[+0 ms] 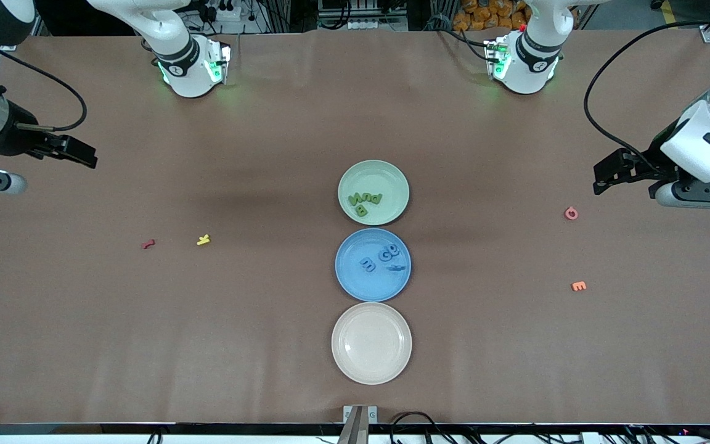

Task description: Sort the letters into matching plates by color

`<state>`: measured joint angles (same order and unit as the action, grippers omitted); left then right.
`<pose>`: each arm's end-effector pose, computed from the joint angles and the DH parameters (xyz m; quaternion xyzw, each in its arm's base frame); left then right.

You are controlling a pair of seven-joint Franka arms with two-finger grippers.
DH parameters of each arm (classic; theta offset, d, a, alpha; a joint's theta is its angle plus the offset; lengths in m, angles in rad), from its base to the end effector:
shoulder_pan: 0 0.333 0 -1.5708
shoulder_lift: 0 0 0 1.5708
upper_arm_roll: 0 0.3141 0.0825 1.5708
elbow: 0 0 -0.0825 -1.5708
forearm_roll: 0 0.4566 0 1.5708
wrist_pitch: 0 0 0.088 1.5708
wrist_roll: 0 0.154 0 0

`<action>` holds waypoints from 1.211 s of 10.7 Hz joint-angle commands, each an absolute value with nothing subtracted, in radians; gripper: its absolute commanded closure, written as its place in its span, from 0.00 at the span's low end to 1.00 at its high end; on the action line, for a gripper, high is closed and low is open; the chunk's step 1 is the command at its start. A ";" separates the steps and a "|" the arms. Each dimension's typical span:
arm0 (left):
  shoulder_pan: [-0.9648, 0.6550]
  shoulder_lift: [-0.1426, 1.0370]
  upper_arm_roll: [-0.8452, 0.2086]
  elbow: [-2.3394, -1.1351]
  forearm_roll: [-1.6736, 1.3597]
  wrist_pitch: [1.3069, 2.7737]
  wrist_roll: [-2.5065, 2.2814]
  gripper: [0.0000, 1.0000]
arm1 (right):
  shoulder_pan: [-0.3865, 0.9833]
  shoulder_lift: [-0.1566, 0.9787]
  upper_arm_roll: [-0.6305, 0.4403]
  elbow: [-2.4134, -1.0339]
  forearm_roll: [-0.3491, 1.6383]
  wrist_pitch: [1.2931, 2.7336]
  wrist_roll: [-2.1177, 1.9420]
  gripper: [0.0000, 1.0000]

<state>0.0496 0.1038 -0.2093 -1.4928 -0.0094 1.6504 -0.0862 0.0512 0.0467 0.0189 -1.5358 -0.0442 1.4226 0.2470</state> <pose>0.6610 -0.1022 0.5600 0.9989 -0.0356 0.0259 0.0188 0.6160 0.0357 0.5542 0.9925 -0.0895 -0.0754 0.0339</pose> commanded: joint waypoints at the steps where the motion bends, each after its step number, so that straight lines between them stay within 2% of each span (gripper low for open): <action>1: 0.052 0.094 -0.212 -1.496 -0.028 1.638 -0.097 0.00 | 0.026 0.026 0.021 -1.534 -0.067 1.462 0.218 0.00; 4: 0.052 0.094 -0.212 -1.496 -0.025 1.640 -0.092 0.00 | 0.003 0.012 0.008 -1.494 -0.058 1.497 0.196 0.00; 9: 0.054 0.094 -0.212 -1.497 -0.021 1.640 -0.091 0.00 | -0.012 -0.017 -0.012 -1.545 -0.052 1.600 0.094 0.00; 13: 0.052 0.095 -0.212 -1.497 -0.020 1.641 -0.091 0.00 | -0.015 -0.025 -0.009 -1.552 -0.031 1.602 0.019 0.00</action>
